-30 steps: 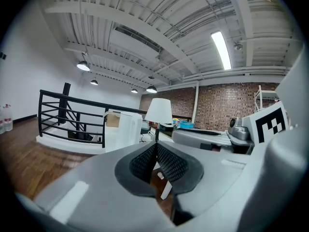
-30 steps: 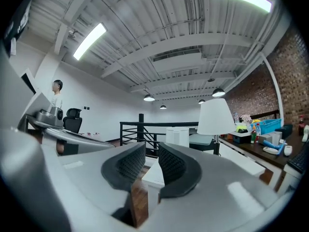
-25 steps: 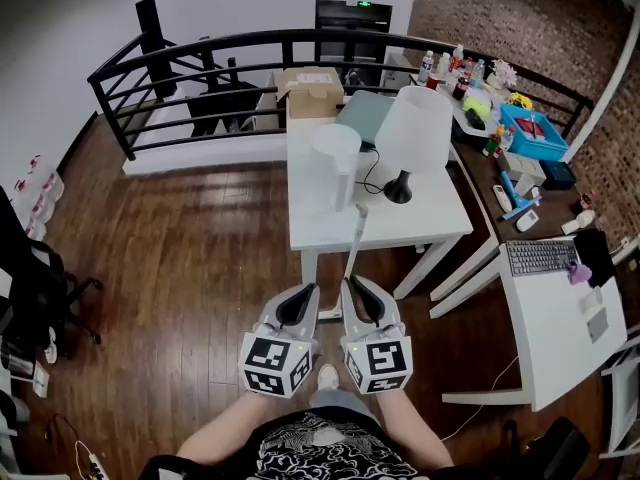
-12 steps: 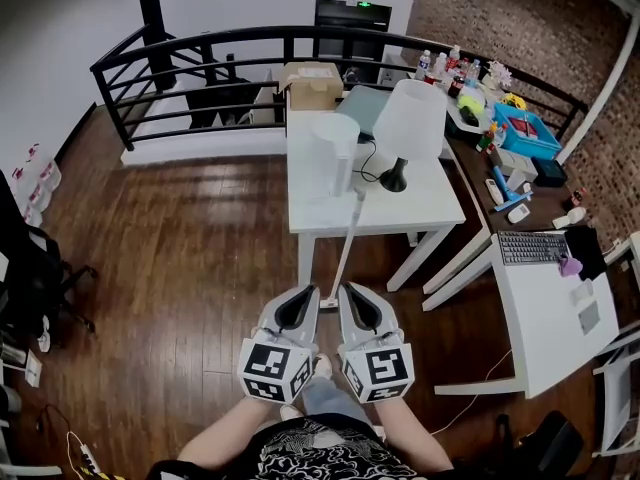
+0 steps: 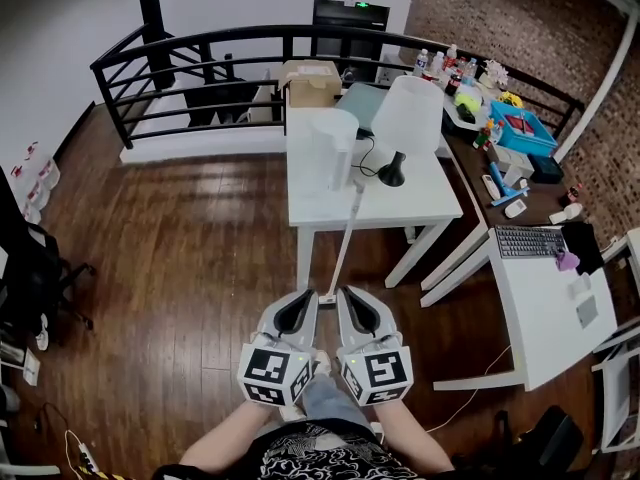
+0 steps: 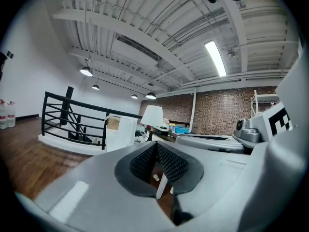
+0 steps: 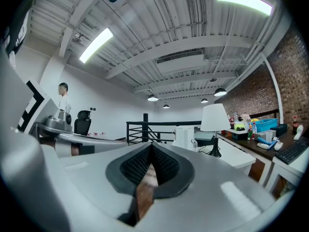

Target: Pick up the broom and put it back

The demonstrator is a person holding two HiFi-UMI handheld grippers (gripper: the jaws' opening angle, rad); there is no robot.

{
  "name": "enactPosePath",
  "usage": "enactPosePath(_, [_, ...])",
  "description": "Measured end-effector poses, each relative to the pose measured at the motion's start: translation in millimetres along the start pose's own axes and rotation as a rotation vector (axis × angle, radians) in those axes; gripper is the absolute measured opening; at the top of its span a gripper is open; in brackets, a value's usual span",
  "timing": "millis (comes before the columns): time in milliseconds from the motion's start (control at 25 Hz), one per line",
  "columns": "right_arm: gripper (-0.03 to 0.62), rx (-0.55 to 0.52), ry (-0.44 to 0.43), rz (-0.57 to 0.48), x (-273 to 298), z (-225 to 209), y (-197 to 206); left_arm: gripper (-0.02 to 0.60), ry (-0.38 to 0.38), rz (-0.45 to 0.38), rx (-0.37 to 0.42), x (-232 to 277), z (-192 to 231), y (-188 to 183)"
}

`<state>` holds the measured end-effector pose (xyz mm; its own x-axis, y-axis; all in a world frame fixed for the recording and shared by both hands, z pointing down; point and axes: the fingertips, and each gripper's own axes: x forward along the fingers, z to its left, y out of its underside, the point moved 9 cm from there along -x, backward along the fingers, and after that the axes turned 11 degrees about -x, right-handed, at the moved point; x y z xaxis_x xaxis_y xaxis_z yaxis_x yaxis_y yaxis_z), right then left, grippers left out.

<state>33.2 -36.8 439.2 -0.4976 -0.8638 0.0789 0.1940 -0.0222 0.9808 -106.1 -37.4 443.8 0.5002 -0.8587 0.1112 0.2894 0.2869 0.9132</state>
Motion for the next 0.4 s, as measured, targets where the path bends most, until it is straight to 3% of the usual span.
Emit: enactPosePath(400, [0.000, -0.008, 0.004, 0.020, -15, 4, 9, 0.005, 0.019, 0.013, -0.004, -8, -10, 12])
